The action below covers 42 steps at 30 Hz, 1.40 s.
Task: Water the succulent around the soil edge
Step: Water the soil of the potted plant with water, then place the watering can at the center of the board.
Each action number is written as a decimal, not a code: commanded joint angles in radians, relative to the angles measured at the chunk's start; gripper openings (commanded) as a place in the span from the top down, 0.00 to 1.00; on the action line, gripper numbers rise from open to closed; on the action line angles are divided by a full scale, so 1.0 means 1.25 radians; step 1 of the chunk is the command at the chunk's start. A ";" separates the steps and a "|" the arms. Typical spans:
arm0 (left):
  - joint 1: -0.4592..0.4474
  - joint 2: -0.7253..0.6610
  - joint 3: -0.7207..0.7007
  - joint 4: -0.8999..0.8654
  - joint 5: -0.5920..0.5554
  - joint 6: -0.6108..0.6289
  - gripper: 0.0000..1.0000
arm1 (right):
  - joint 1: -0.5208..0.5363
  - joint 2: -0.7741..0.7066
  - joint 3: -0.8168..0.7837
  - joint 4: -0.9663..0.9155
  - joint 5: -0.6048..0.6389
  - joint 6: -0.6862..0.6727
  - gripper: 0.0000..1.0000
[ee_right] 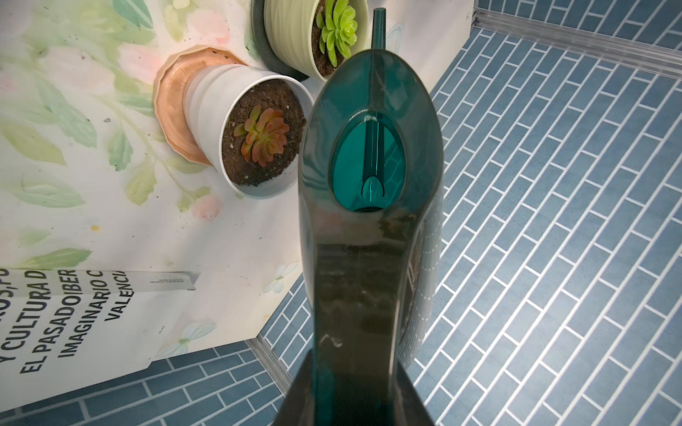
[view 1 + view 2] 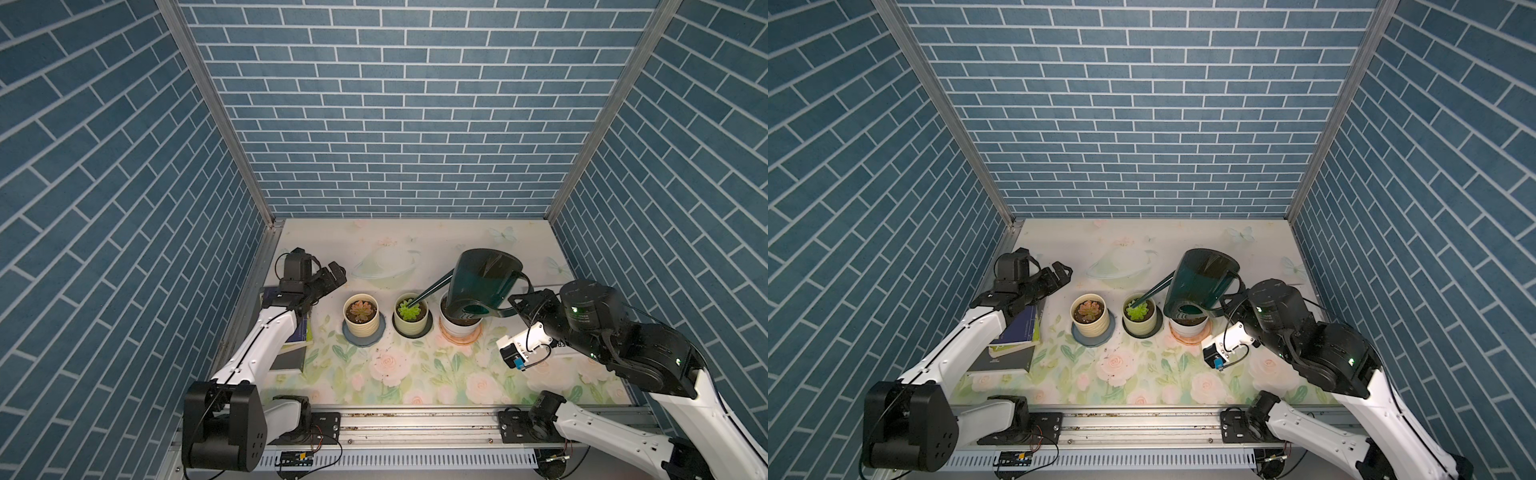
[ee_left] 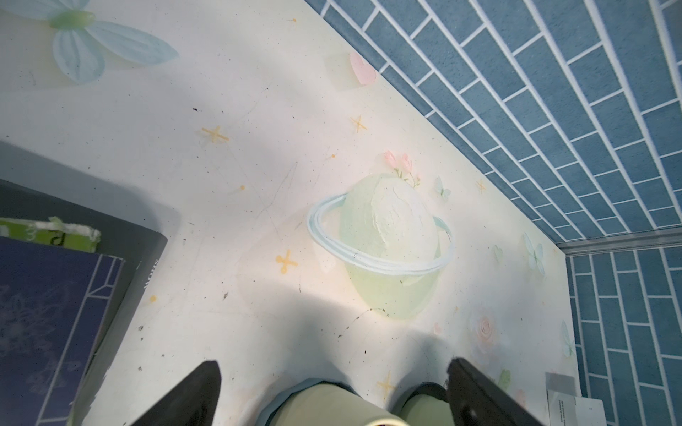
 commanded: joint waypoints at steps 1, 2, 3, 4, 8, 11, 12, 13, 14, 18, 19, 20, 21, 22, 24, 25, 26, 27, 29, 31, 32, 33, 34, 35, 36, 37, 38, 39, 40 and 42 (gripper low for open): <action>-0.004 -0.019 0.005 -0.006 -0.002 0.016 0.00 | -0.001 0.005 0.004 0.090 0.006 0.045 1.00; -0.004 -0.020 0.004 -0.005 -0.003 0.019 0.00 | -0.002 0.005 0.001 0.106 0.015 0.051 1.00; -0.004 -0.020 0.004 -0.006 -0.005 0.023 0.00 | -0.002 0.004 -0.003 0.124 0.019 0.056 1.00; -0.004 -0.020 0.003 -0.006 -0.008 0.025 0.00 | -0.001 0.002 -0.006 0.144 0.020 0.067 1.00; -0.004 -0.021 0.004 0.004 -0.001 0.034 0.00 | -0.002 -0.003 -0.011 0.215 -0.005 0.115 1.00; -0.004 -0.032 0.008 0.010 -0.018 0.026 0.00 | -0.001 0.009 -0.028 0.263 0.015 0.162 1.00; -0.004 -0.043 0.007 0.016 -0.030 0.021 0.00 | -0.001 0.014 -0.037 0.294 0.031 0.185 1.00; -0.004 -0.055 0.009 0.023 -0.043 0.015 0.00 | -0.002 0.025 -0.044 0.321 0.051 0.215 1.00; -0.004 -0.064 0.010 0.030 -0.053 0.010 0.00 | -0.002 0.039 -0.047 0.356 0.070 0.259 1.00; -0.004 -0.103 0.018 0.051 -0.078 -0.006 0.00 | -0.003 0.103 -0.054 0.489 0.153 0.430 1.00; -0.004 -0.107 0.018 0.056 -0.079 -0.011 0.00 | -0.004 0.114 -0.060 0.521 0.156 0.461 1.00; -0.004 -0.111 0.018 0.062 -0.079 -0.016 0.00 | -0.007 0.121 -0.073 0.563 0.153 0.498 1.00; -0.004 -0.113 0.018 0.069 -0.072 -0.019 0.00 | -0.010 0.125 -0.081 0.597 0.144 0.541 1.00; -0.004 -0.115 0.018 0.077 -0.064 -0.023 0.00 | -0.014 0.131 -0.090 0.625 0.135 0.588 1.00; -0.004 -0.112 0.019 0.087 -0.048 -0.031 0.00 | -0.022 0.142 -0.114 0.683 0.126 0.691 1.00; -0.004 -0.110 0.017 0.093 -0.038 -0.035 0.00 | -0.028 0.144 -0.132 0.727 0.131 0.742 1.00; -0.004 -0.107 0.017 0.100 -0.024 -0.041 0.00 | -0.036 0.145 -0.155 0.767 0.133 0.806 1.00; -0.004 -0.103 0.019 0.104 -0.010 -0.046 0.00 | -0.046 0.141 -0.183 0.809 0.129 0.876 1.00; -0.004 -0.095 0.024 0.107 0.018 -0.059 0.00 | -0.065 0.133 -0.238 0.880 0.097 1.015 1.00; -0.006 -0.092 0.022 0.125 0.050 -0.081 0.00 | -0.077 0.126 -0.298 0.969 0.093 1.149 1.00; -0.009 -0.094 0.020 0.141 0.071 -0.094 0.00 | -0.083 0.123 -0.322 1.019 0.092 1.215 1.00; -0.016 -0.095 0.020 0.153 0.086 -0.104 0.00 | -0.084 0.124 -0.342 1.062 0.098 1.274 1.00; -0.036 -0.095 0.028 0.157 0.094 -0.106 0.00 | -0.087 0.128 -0.368 1.118 0.105 1.346 1.00; -0.058 -0.095 0.037 0.157 0.093 -0.104 0.00 | -0.090 0.135 -0.387 1.159 0.106 1.381 1.00; -0.086 -0.095 0.046 0.161 0.091 -0.099 0.00 | -0.090 0.143 -0.413 1.207 0.107 1.402 1.00; -0.115 -0.093 0.054 0.169 0.095 -0.095 0.00 | -0.090 0.154 -0.438 1.263 0.110 1.421 1.00; -0.149 -0.089 0.059 0.185 0.104 -0.090 0.00 | -0.090 0.164 -0.468 1.320 0.111 1.428 1.00; -0.183 -0.082 0.067 0.199 0.111 -0.085 0.00 | -0.090 0.178 -0.492 1.383 0.112 1.431 1.00; -0.215 -0.071 0.075 0.212 0.124 -0.076 0.00 | -0.090 0.191 -0.514 1.435 0.113 1.434 1.00; -0.270 -0.044 0.100 0.219 0.154 -0.042 0.00 | -0.090 0.233 -0.543 1.530 0.105 1.432 1.00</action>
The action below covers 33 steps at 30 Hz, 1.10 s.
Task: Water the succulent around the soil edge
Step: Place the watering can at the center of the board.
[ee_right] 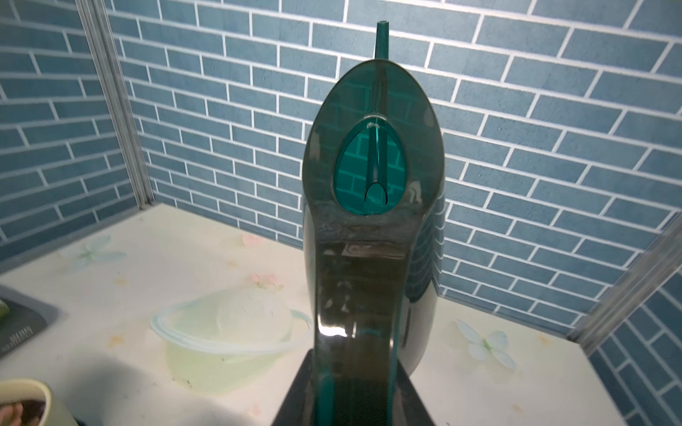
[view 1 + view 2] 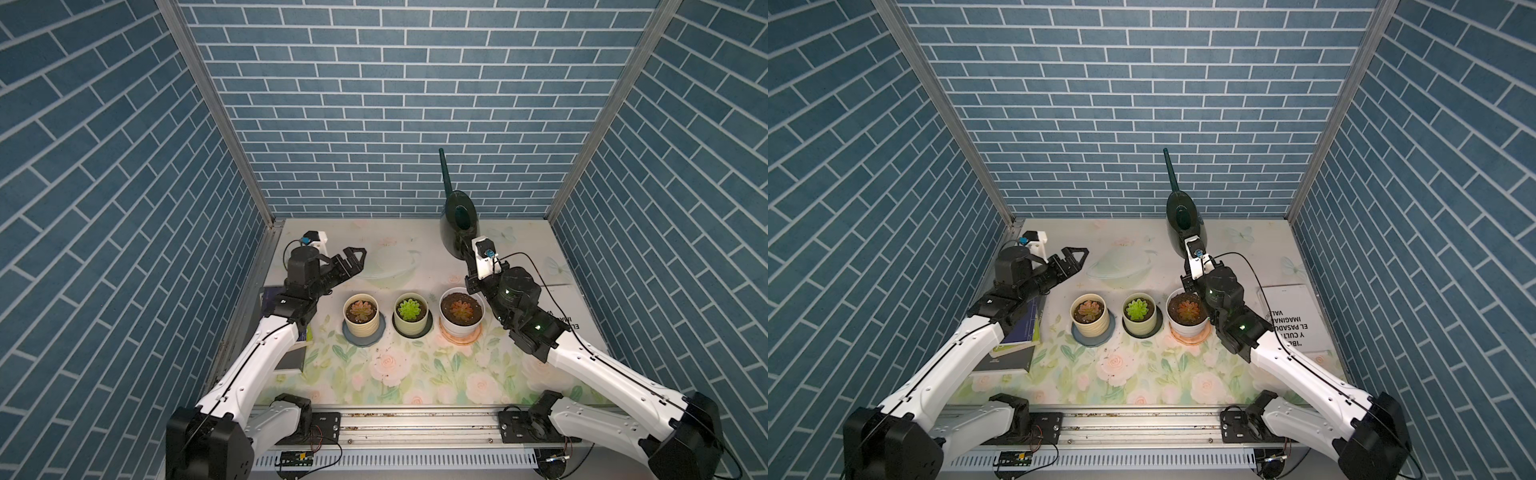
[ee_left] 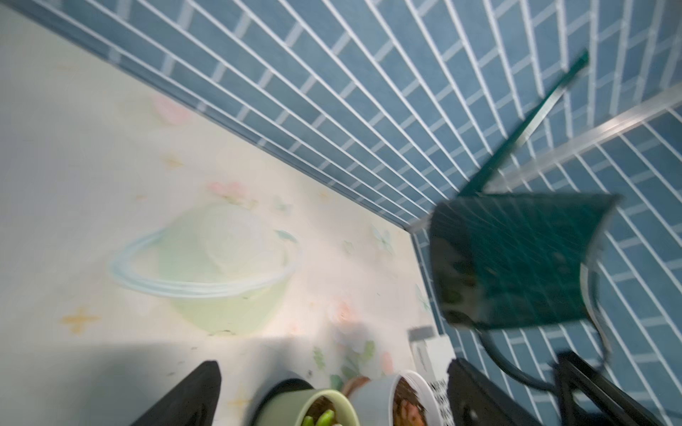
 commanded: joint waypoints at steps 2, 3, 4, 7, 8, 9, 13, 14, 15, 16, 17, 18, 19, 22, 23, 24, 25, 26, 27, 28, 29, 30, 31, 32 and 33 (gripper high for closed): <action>-0.101 0.055 0.060 0.036 0.072 0.078 0.01 | -0.001 0.080 -0.027 0.348 -0.002 0.075 1.00; -0.114 0.064 0.067 0.035 0.079 0.090 0.01 | 0.000 0.109 -0.021 0.368 -0.003 0.085 1.00; -0.122 0.073 0.069 0.042 0.089 0.095 0.01 | 0.000 0.143 -0.011 0.379 0.001 0.109 1.00; -0.124 0.082 0.063 0.061 0.096 0.088 0.00 | 0.004 0.221 0.022 0.381 0.013 0.205 1.00; -0.124 0.087 0.064 0.049 0.079 0.088 0.00 | 0.009 0.242 0.034 0.376 0.019 0.221 1.00; -0.124 0.096 0.069 0.030 0.057 0.092 0.00 | 0.019 0.267 0.056 0.355 0.038 0.228 1.00; -0.122 0.131 0.081 -0.031 -0.047 0.091 0.00 | 0.060 0.346 0.135 0.286 0.103 0.239 1.00; -0.119 0.139 0.080 -0.034 -0.067 0.086 0.00 | 0.068 0.373 0.152 0.279 0.127 0.240 1.00; -0.115 0.148 0.079 -0.034 -0.083 0.080 0.00 | 0.076 0.399 0.173 0.262 0.155 0.246 1.00; -0.109 0.159 0.079 -0.034 -0.095 0.075 0.00 | 0.081 0.426 0.197 0.246 0.177 0.253 1.00; -0.101 0.169 0.079 -0.032 -0.103 0.070 0.00 | 0.086 0.451 0.219 0.234 0.191 0.256 1.00; -0.092 0.175 0.077 -0.028 -0.110 0.064 0.00 | 0.091 0.479 0.246 0.222 0.203 0.256 1.00; -0.082 0.181 0.074 -0.024 -0.117 0.060 0.00 | 0.097 0.505 0.277 0.205 0.223 0.256 1.00; -0.050 0.190 0.063 -0.017 -0.147 0.057 0.00 | 0.112 0.578 0.352 0.169 0.286 0.279 1.00; -0.039 0.189 0.055 -0.011 -0.156 0.057 0.00 | 0.114 0.597 0.369 0.158 0.289 0.302 1.00; -0.028 0.190 0.047 -0.005 -0.160 0.056 0.00 | 0.114 0.619 0.390 0.137 0.291 0.331 1.00; -0.016 0.190 0.040 -0.001 -0.158 0.057 0.00 | 0.115 0.640 0.414 0.112 0.290 0.360 1.00; -0.005 0.191 0.035 0.001 -0.157 0.057 0.00 | 0.116 0.661 0.445 0.073 0.291 0.388 1.00; 0.009 0.190 0.029 0.001 -0.156 0.058 0.00 | 0.120 0.692 0.487 0.021 0.296 0.415 1.00; 0.018 0.191 0.023 0.003 -0.155 0.060 0.00 | 0.123 0.711 0.516 -0.010 0.301 0.423 1.00; 0.024 0.191 0.017 0.005 -0.152 0.062 0.00 | 0.126 0.733 0.539 -0.029 0.310 0.424 1.00; 0.030 0.191 0.014 0.005 -0.149 0.065 0.00 | 0.127 0.750 0.561 -0.052 0.316 0.426 1.00; 0.034 0.192 0.012 0.006 -0.146 0.069 0.00 | 0.128 0.765 0.580 -0.070 0.318 0.430 1.00; 0.037 0.193 0.010 0.005 -0.143 0.076 0.00 | 0.130 0.777 0.591 -0.084 0.318 0.433 1.00; 0.039 0.196 0.011 0.004 -0.139 0.081 0.00 | 0.131 0.788 0.600 -0.089 0.317 0.436 1.00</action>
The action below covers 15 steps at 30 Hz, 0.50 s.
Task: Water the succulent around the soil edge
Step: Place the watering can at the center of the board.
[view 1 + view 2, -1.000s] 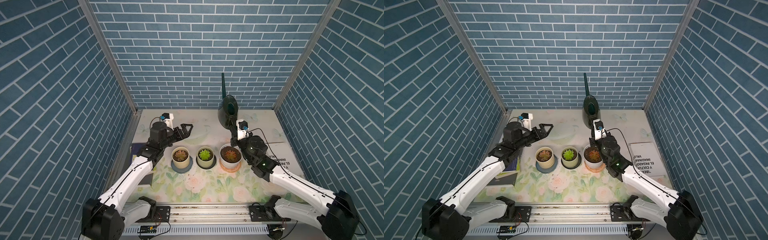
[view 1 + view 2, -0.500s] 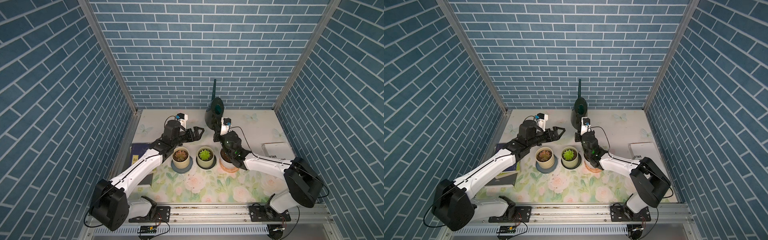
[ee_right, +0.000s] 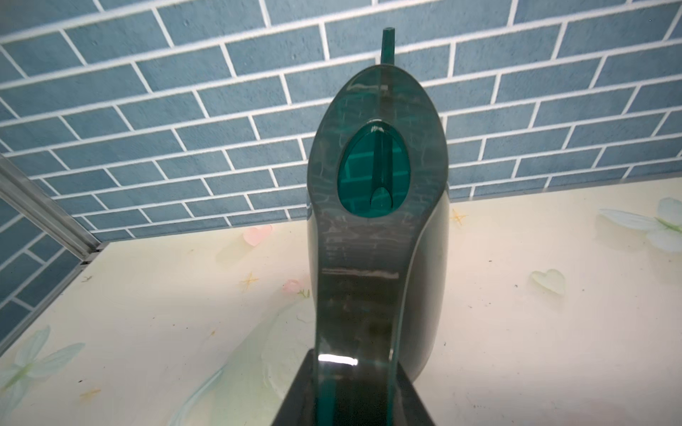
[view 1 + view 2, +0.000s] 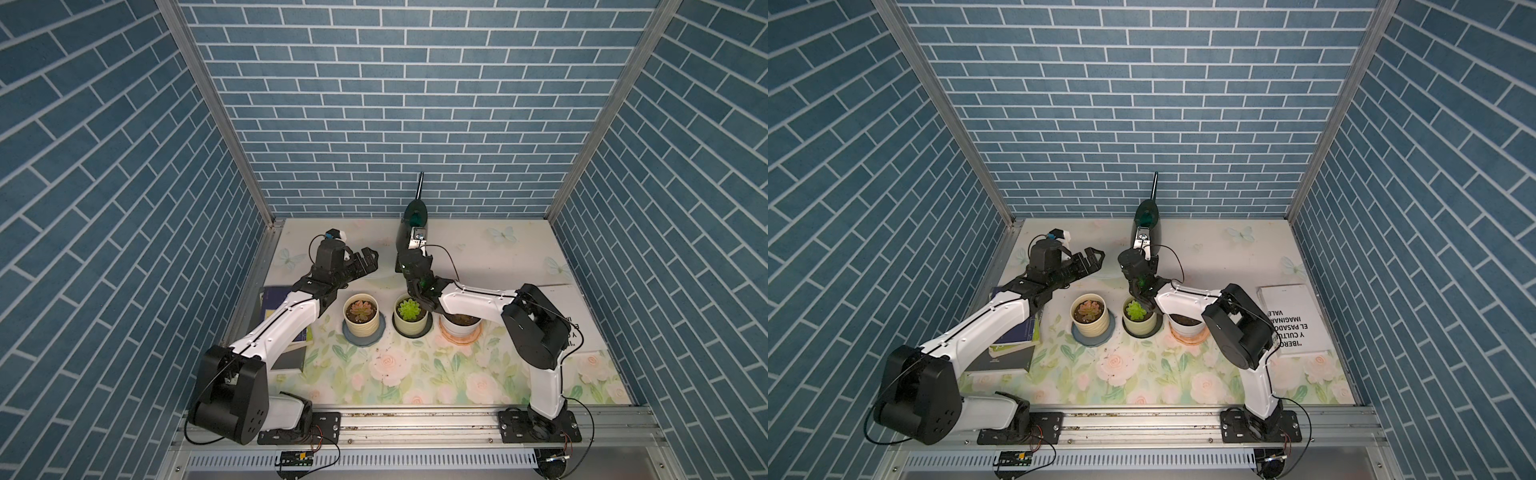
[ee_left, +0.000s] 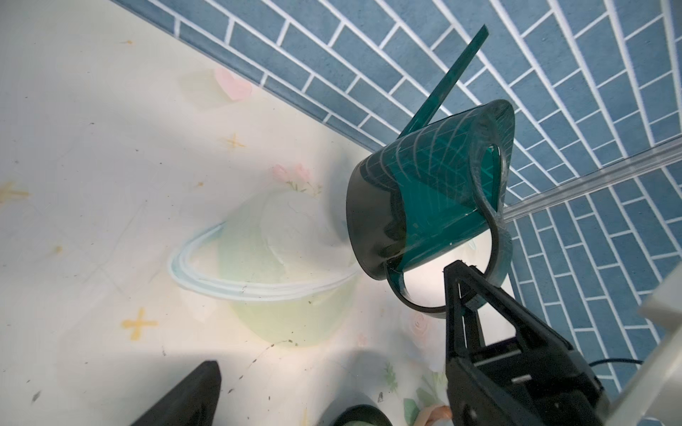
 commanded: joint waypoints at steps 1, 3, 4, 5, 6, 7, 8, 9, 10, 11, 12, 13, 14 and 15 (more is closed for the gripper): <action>0.009 0.006 -0.006 0.008 0.004 0.025 0.00 | 0.011 0.025 0.056 -0.045 0.048 0.050 1.00; 0.012 0.014 -0.004 0.005 0.007 0.032 0.00 | 0.012 0.046 0.076 -0.064 0.043 0.061 1.00; 0.013 0.017 -0.003 0.005 0.009 0.034 0.00 | 0.014 0.054 0.085 -0.078 0.041 0.073 1.00; 0.014 0.020 -0.003 0.004 0.010 0.036 0.00 | 0.014 0.060 0.092 -0.090 0.035 0.088 1.00; 0.016 0.023 -0.002 0.004 0.013 0.037 0.00 | 0.014 0.065 0.098 -0.100 0.027 0.102 1.00; 0.016 0.027 -0.001 0.005 0.016 0.039 0.00 | 0.015 0.071 0.103 -0.107 0.017 0.112 1.00; 0.017 0.030 -0.001 0.005 0.019 0.040 0.00 | 0.016 0.076 0.105 -0.114 0.012 0.119 1.00; 0.018 0.031 0.000 0.006 0.021 0.040 0.00 | 0.018 0.080 0.107 -0.118 0.009 0.124 1.00; 0.019 0.032 -0.001 0.007 0.021 0.040 0.00 | 0.020 0.081 0.107 -0.119 0.009 0.126 0.97; 0.019 0.034 -0.001 0.009 0.022 0.040 0.00 | 0.021 0.081 0.106 -0.121 0.008 0.128 0.92; 0.019 0.034 -0.002 0.010 0.024 0.041 0.00 | 0.021 0.082 0.105 -0.121 0.006 0.129 0.84; 0.019 0.034 -0.002 0.011 0.026 0.040 0.00 | 0.021 0.082 0.105 -0.123 0.003 0.131 0.77; 0.019 0.036 -0.003 0.013 0.027 0.041 0.00 | 0.021 0.081 0.104 -0.124 0.001 0.132 0.70; 0.019 0.038 -0.004 0.014 0.028 0.040 0.00 | 0.021 0.078 0.103 -0.123 -0.001 0.132 0.66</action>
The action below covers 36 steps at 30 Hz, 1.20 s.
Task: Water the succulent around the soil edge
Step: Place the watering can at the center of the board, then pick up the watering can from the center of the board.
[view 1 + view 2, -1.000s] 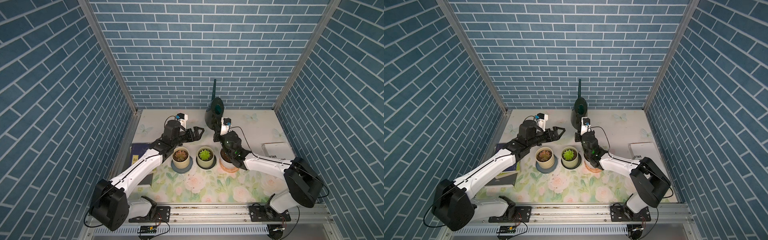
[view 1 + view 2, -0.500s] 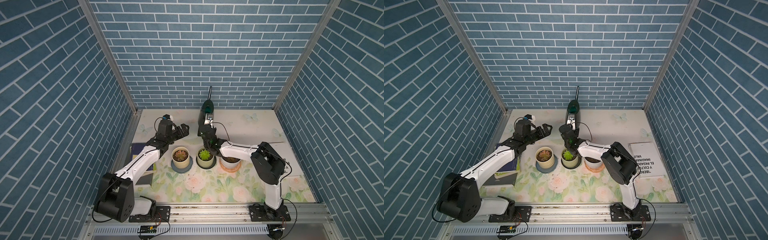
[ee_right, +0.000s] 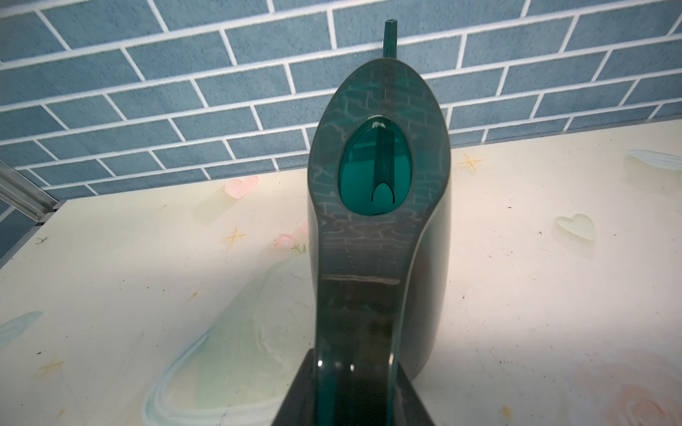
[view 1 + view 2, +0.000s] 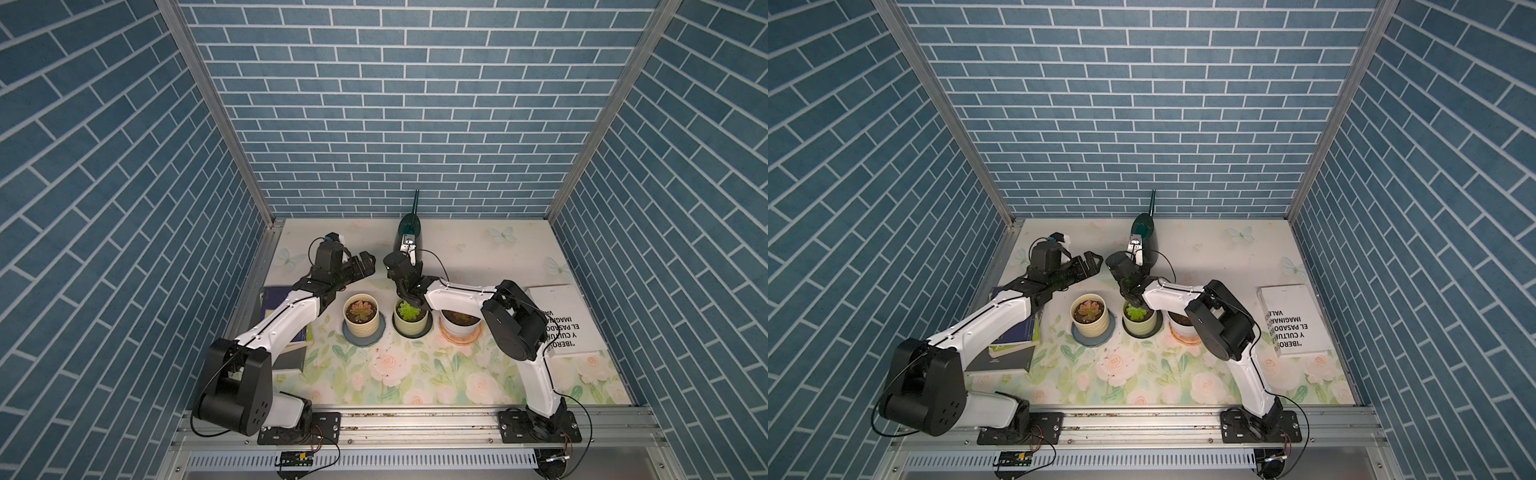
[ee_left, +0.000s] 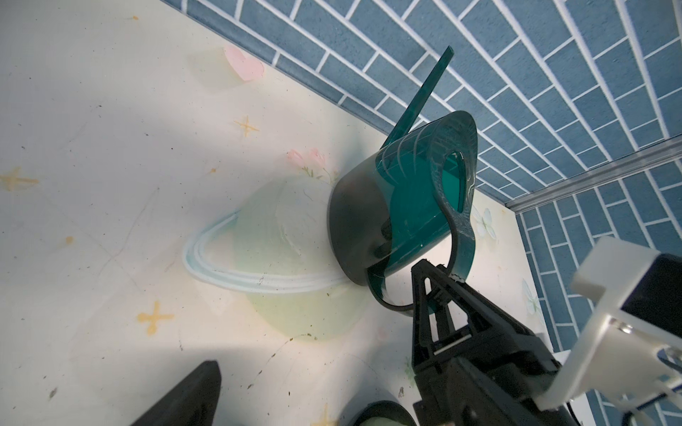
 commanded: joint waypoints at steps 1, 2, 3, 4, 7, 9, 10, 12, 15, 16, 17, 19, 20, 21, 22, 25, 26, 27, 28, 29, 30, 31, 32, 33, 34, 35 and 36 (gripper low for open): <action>0.006 0.007 -0.002 0.015 0.013 0.014 0.00 | 0.007 -0.001 0.025 0.002 0.001 0.034 0.62; 0.006 0.008 -0.003 0.019 0.018 0.014 0.00 | 0.007 -0.005 0.023 0.003 -0.004 0.034 0.56; 0.006 0.010 -0.004 0.022 0.024 0.016 0.00 | 0.007 -0.013 0.020 0.004 -0.006 0.033 0.53; 0.006 0.012 -0.005 0.026 0.030 0.020 0.00 | 0.007 -0.023 0.011 0.008 -0.008 0.032 0.52; 0.006 0.017 -0.002 0.030 0.040 0.042 0.00 | 0.006 -0.073 -0.033 0.023 -0.010 0.030 0.33; 0.005 0.021 0.000 0.041 0.054 0.071 0.00 | 0.006 -0.111 -0.063 0.019 -0.016 0.030 0.22; 0.006 0.023 0.001 0.047 0.064 0.086 0.00 | 0.005 -0.126 -0.077 0.019 -0.021 0.025 0.14; 0.001 0.028 0.003 0.053 0.074 0.111 0.00 | 0.003 -0.177 -0.110 0.030 -0.021 -0.013 0.02; -0.016 0.029 0.004 0.055 0.045 0.129 0.00 | -0.002 -0.271 -0.185 0.069 -0.010 -0.089 0.01; -0.026 0.028 0.004 0.059 0.030 0.132 0.00 | -0.008 -0.308 -0.220 0.083 -0.008 -0.104 0.01; -0.039 0.027 0.003 0.064 0.014 0.136 0.00 | -0.017 -0.339 -0.252 0.095 -0.013 -0.113 0.01; -0.072 0.039 0.007 0.076 -0.011 0.143 0.00 | -0.056 -0.408 -0.305 0.082 -0.029 -0.127 0.01; -0.088 0.051 0.012 0.079 -0.018 0.146 0.00 | -0.076 -0.431 -0.316 0.066 -0.031 -0.140 0.01; -0.106 0.065 0.021 0.080 -0.032 0.147 0.01 | -0.095 -0.454 -0.324 0.045 -0.029 -0.151 0.01; -0.122 0.082 0.033 0.082 -0.047 0.151 0.02 | -0.113 -0.475 -0.332 0.029 -0.017 -0.162 0.01; -0.169 0.135 0.066 0.093 -0.096 0.147 0.07 | -0.167 -0.530 -0.379 0.022 0.020 -0.173 0.01; -0.181 0.155 0.078 0.094 -0.114 0.147 0.08 | -0.185 -0.545 -0.395 0.027 0.022 -0.177 0.00; -0.196 0.177 0.092 0.093 -0.141 0.147 0.09 | -0.201 -0.565 -0.411 0.035 0.021 -0.181 0.01; -0.207 0.196 0.108 0.088 -0.164 0.149 0.11 | -0.213 -0.579 -0.425 0.041 0.024 -0.184 0.01; -0.217 0.216 0.127 0.079 -0.183 0.154 0.12 | -0.229 -0.595 -0.439 0.050 0.026 -0.189 0.01; -0.226 0.237 0.148 0.072 -0.196 0.159 0.15 | -0.242 -0.608 -0.454 0.059 0.025 -0.191 0.01; -0.232 0.260 0.169 0.069 -0.203 0.162 0.17 | -0.252 -0.619 -0.470 0.073 0.020 -0.194 0.01; -0.236 0.280 0.185 0.069 -0.207 0.163 0.20 | -0.259 -0.629 -0.490 0.100 -0.005 -0.210 0.00; -0.237 0.305 0.200 0.070 -0.212 0.161 0.23 | -0.266 -0.639 -0.512 0.130 -0.025 -0.235 0.01; -0.238 0.323 0.216 0.070 -0.217 0.162 0.24 | -0.267 -0.648 -0.533 0.158 -0.039 -0.250 0.01; -0.239 0.345 0.231 0.068 -0.223 0.163 0.28 | -0.271 -0.654 -0.548 0.175 -0.047 -0.258 0.01; -0.240 0.364 0.246 0.061 -0.230 0.165 0.33 | -0.273 -0.655 -0.557 0.181 -0.050 -0.260 0.01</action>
